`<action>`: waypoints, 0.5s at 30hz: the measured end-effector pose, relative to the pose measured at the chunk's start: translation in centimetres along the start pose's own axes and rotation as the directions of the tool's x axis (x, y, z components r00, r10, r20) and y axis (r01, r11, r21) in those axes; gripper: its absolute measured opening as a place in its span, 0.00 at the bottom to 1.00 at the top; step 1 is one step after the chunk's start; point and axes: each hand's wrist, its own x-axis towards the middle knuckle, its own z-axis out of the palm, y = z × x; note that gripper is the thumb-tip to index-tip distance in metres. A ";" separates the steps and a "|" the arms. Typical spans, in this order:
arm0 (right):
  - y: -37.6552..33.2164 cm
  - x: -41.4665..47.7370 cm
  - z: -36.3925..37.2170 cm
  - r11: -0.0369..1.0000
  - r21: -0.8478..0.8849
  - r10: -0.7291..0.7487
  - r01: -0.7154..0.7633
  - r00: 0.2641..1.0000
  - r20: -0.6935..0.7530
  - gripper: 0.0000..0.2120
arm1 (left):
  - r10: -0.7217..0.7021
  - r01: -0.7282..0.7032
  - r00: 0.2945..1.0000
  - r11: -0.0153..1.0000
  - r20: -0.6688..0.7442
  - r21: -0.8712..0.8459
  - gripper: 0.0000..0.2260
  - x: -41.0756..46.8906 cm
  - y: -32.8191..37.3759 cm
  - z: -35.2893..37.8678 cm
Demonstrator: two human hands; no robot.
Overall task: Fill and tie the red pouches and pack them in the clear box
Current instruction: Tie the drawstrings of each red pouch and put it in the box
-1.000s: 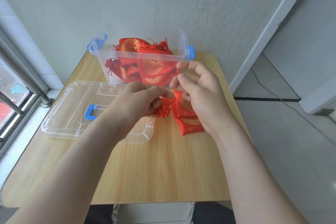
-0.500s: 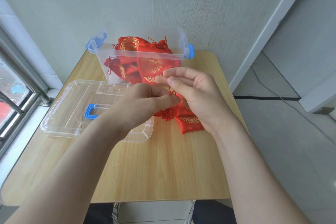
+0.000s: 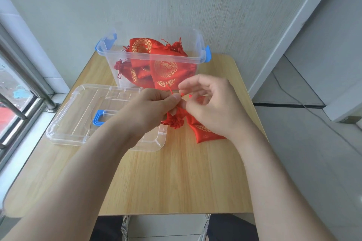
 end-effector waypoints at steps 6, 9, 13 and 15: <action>-0.3 -0.1 -0.1 0.979 -0.189 -0.060 0.074 0.995 0.078 0.09 | -0.064 0.061 0.997 0.996 0.045 0.060 0.20 0.1 -0.4 -0.4; 0.0 -0.1 0.0 0.967 -0.242 -0.068 0.082 0.995 0.067 0.08 | -0.068 0.067 0.997 0.997 0.033 0.045 0.18 0.1 -0.3 -0.2; 0.5 0.1 0.3 0.934 -0.346 -0.099 0.092 0.995 -0.004 0.09 | -0.045 0.046 0.998 0.999 -0.037 0.025 0.14 0.0 -0.3 0.0; 0.4 -0.1 0.6 0.938 -0.329 -0.112 0.107 0.994 0.004 0.08 | -0.039 0.040 0.999 0.999 -0.019 0.031 0.15 -0.2 -0.2 0.1</action>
